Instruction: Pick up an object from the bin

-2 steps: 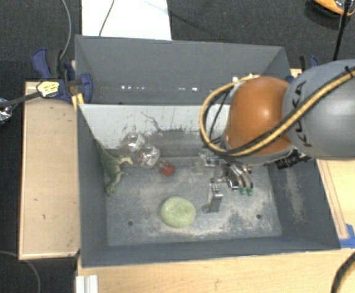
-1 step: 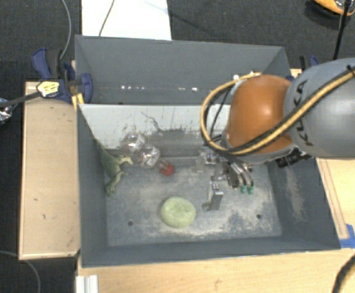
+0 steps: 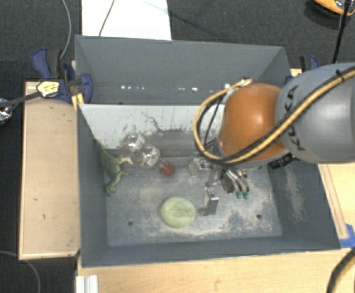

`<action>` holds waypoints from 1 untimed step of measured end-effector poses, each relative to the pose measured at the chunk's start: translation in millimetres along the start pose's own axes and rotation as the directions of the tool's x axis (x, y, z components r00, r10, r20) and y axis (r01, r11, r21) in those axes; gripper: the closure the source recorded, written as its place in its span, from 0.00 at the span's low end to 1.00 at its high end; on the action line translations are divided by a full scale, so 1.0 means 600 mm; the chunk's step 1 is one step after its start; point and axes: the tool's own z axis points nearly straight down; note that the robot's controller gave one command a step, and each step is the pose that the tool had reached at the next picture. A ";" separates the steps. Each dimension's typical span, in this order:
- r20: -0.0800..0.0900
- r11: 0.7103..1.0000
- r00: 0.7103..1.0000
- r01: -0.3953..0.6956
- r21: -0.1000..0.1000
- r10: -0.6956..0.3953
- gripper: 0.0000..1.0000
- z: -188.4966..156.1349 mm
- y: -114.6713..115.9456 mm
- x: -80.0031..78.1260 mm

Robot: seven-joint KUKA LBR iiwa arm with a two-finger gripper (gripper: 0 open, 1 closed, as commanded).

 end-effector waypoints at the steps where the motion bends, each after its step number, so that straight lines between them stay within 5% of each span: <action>1: -0.012 0.984 0.984 0.177 -0.004 -0.177 0.00 0.057 0.036 0.019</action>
Offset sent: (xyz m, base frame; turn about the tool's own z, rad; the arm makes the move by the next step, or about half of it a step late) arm -0.0303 0.0473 -0.0608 -0.0783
